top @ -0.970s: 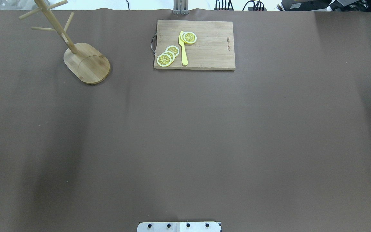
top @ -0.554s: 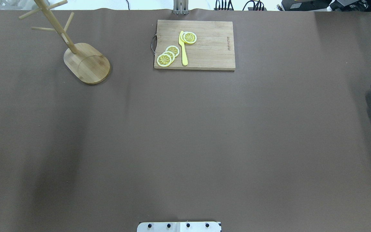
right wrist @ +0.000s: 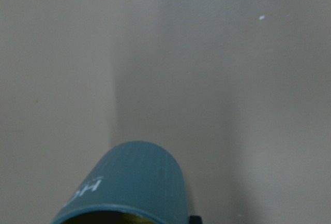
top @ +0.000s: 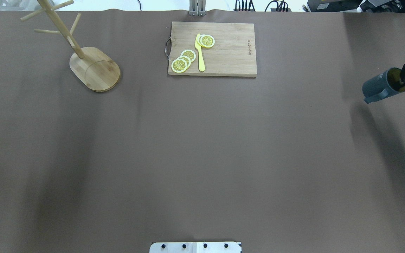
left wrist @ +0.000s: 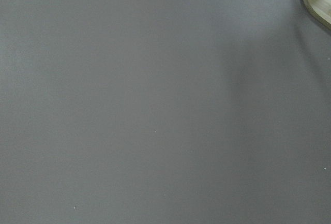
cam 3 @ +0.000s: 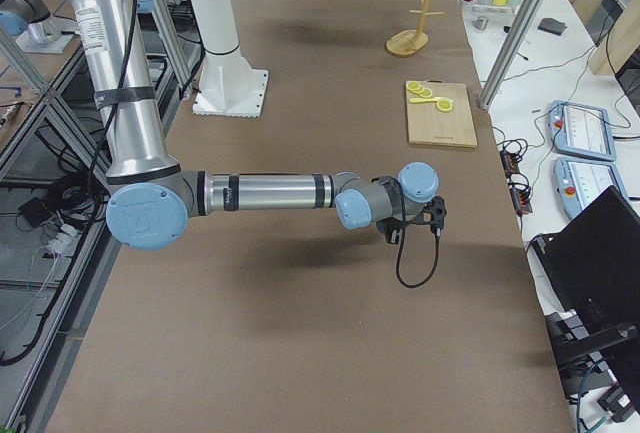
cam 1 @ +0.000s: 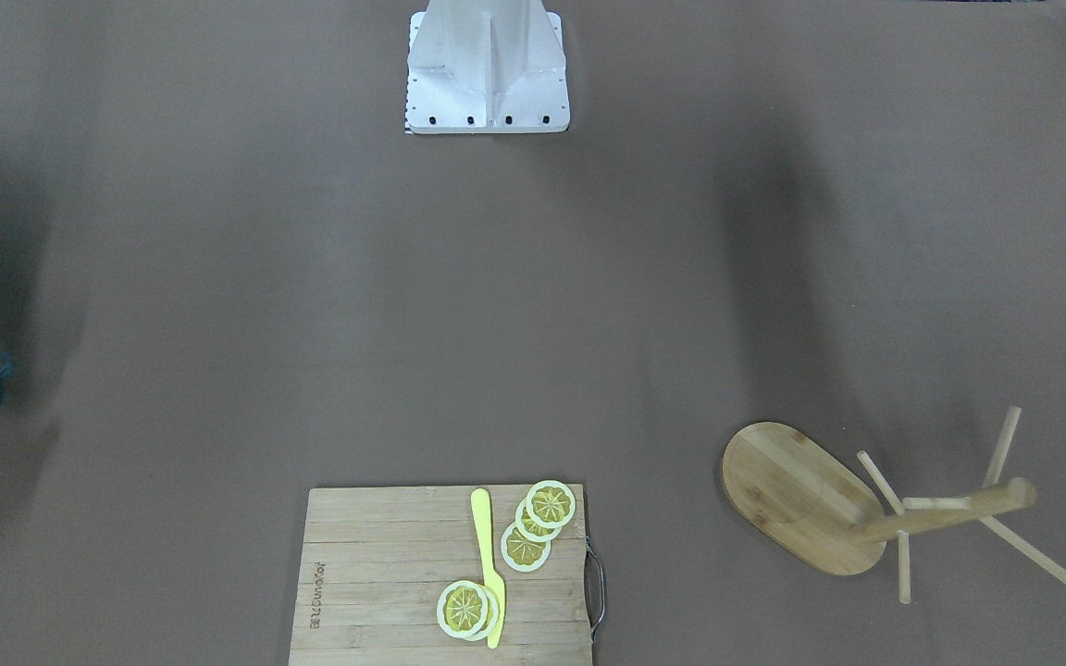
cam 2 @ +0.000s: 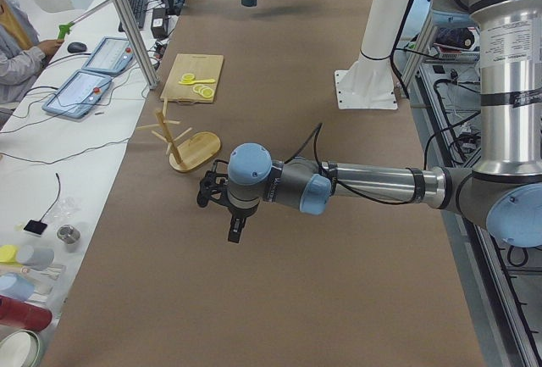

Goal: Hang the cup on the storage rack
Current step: 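Carry the blue mug in the right gripper to the table center and lower it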

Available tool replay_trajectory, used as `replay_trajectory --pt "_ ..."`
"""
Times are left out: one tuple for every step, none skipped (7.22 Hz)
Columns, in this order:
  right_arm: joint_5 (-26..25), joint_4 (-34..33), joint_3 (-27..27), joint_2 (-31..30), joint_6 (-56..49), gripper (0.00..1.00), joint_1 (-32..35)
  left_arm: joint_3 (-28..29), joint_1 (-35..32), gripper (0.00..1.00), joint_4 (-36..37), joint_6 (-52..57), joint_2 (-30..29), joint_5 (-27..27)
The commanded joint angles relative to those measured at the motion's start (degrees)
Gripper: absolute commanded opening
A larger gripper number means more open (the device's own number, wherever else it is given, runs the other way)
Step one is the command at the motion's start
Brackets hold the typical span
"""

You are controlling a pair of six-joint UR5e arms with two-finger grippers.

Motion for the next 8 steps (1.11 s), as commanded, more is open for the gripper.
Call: replay_trajectory --pt "-0.6 -0.1 9.7 -0.5 10.7 0.00 -8.0 0.2 0.0 0.98 0.0 -1.5 0.1 0.0" --pt "-1.1 -0.2 14.8 -1.1 16.4 0.00 -11.9 0.3 0.0 0.98 0.1 -1.4 0.1 -0.1" --pt "-5.3 -0.2 19.8 -0.7 24.8 0.00 -18.2 0.2 0.0 0.98 0.2 -1.3 0.1 0.0" --pt "-10.1 -0.2 23.9 -0.2 29.5 0.00 -24.6 0.0 0.0 0.98 0.3 -1.4 0.1 0.0" --pt "-13.2 -0.3 24.8 2.3 34.5 0.00 -29.1 -0.1 0.0 0.98 0.0 -1.2 0.1 0.0" --pt "-15.0 -6.5 24.7 9.2 46.2 0.00 -33.2 -0.1 0.0 0.98 0.0 -1.4 0.1 -0.1" --pt "-19.2 -19.1 24.6 18.4 49.5 0.00 -37.0 -0.1 0.0 0.98 0.0 -1.4 0.1 -0.2" --pt "-22.0 -22.5 24.6 21.7 50.5 0.00 -39.7 -0.2 0.0 0.98 0.0 -1.5 0.1 -0.2"
